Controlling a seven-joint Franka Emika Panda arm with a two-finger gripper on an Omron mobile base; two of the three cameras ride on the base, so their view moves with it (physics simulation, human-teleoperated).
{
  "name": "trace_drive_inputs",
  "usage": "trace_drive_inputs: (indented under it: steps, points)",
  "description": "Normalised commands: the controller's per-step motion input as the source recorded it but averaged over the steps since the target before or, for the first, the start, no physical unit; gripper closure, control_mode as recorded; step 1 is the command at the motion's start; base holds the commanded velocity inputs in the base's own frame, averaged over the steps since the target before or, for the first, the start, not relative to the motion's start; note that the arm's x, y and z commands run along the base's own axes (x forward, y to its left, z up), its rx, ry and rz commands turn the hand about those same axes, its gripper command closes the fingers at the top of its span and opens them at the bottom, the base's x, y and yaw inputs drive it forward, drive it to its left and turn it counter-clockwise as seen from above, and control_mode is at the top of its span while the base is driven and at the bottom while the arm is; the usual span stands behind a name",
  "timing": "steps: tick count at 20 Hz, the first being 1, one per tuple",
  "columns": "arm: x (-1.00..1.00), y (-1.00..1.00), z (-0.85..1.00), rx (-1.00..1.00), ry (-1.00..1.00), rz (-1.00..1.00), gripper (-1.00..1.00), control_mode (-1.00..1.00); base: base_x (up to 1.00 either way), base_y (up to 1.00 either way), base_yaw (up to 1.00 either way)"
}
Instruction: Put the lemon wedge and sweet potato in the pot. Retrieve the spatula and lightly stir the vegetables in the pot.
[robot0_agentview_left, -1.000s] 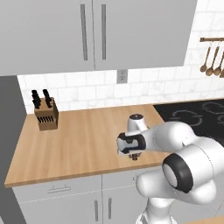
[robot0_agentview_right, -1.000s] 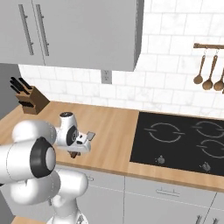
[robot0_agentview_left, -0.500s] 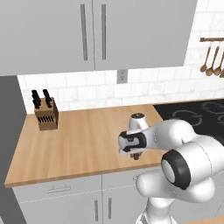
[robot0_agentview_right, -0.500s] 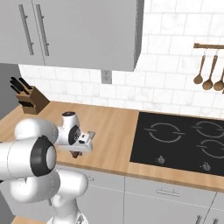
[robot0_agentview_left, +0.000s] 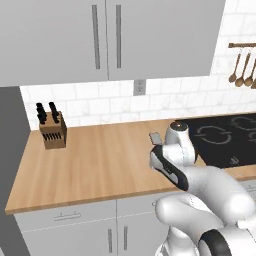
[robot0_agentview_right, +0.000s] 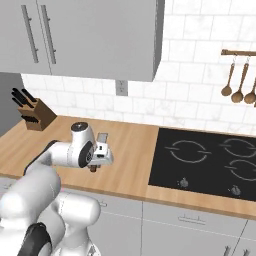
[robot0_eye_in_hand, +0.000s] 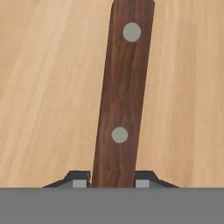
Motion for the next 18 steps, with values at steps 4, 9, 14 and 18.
trace_drive_inputs:
  steps: [4, 9, 14, 18]
  points:
    - [-0.43, -0.04, 1.00, 0.00, -0.02, 0.16, 1.00, -1.00, 0.00, 0.00, 0.00]
    - [-0.34, 0.00, 0.99, 0.00, 0.09, 0.19, 1.00, -1.00, 0.00, 0.00, 0.00]
    - [-0.06, 0.00, 0.34, 0.00, 0.07, 0.03, 1.00, -1.00, 0.00, 0.00, 0.00]
    - [-0.02, 0.00, 0.21, 0.01, 0.00, 0.00, 1.00, -1.00, 0.00, 0.00, 0.00]
